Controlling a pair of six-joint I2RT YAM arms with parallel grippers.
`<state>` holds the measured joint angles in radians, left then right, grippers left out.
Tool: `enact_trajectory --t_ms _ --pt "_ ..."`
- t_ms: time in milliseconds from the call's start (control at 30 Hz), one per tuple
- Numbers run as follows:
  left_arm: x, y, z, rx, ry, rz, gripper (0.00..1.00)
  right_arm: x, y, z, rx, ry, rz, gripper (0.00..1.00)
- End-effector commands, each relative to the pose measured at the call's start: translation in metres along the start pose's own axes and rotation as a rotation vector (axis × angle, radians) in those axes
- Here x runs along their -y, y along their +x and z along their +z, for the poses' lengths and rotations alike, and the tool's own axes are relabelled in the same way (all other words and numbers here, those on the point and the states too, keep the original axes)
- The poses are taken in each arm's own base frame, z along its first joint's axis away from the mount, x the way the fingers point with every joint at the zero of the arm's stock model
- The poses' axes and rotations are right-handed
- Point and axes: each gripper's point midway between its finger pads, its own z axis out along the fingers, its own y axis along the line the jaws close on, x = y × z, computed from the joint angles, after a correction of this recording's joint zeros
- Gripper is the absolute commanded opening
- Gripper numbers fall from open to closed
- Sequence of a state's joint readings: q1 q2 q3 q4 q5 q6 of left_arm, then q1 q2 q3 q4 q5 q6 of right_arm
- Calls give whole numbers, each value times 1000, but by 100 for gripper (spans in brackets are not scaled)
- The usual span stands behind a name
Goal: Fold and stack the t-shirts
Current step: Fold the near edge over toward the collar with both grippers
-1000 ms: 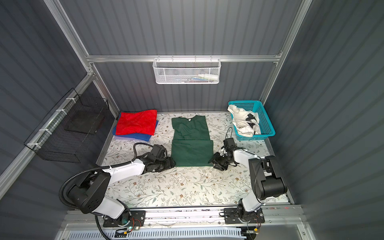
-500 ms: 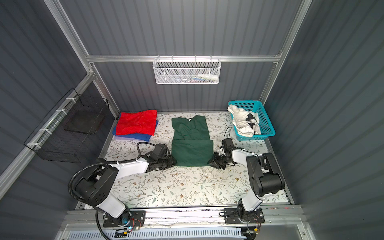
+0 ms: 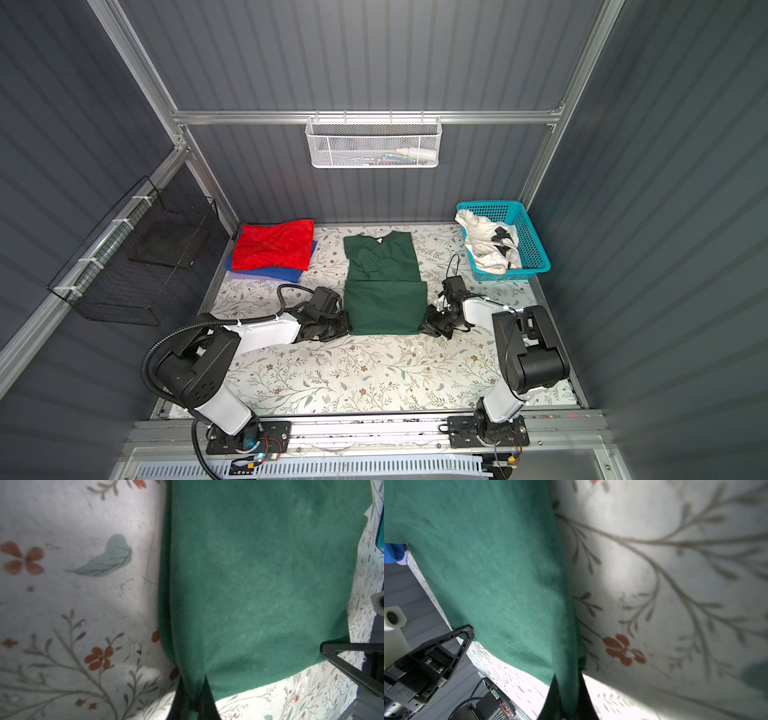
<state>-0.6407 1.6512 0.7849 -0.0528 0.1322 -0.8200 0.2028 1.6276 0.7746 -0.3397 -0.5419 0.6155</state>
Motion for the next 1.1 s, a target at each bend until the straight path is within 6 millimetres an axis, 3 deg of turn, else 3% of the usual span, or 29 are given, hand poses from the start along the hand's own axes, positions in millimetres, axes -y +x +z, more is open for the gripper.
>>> enact_trajectory --t_ms 0,167,433,567,700,900,1067 --pt "-18 15 -8 -53 -92 9 0 8 4 -13 0 77 -21 0" --pt "5 -1 -46 45 -29 -13 0 -26 10 -36 -6 -14 -105 0" --pt "9 -13 -102 153 -48 1 0 -68 10 -85 79 -52 -224 0" --pt "7 -10 -119 195 -29 -19 0 -87 13 -103 115 -76 -268 0" --pt "3 -4 -134 217 -25 -29 0 -101 22 -109 119 -86 -319 0" --pt "6 8 -163 226 30 -65 0 -116 45 -114 114 -80 -382 0" --pt "-1 16 -188 259 40 -101 0 -131 64 -135 152 -107 -407 0"
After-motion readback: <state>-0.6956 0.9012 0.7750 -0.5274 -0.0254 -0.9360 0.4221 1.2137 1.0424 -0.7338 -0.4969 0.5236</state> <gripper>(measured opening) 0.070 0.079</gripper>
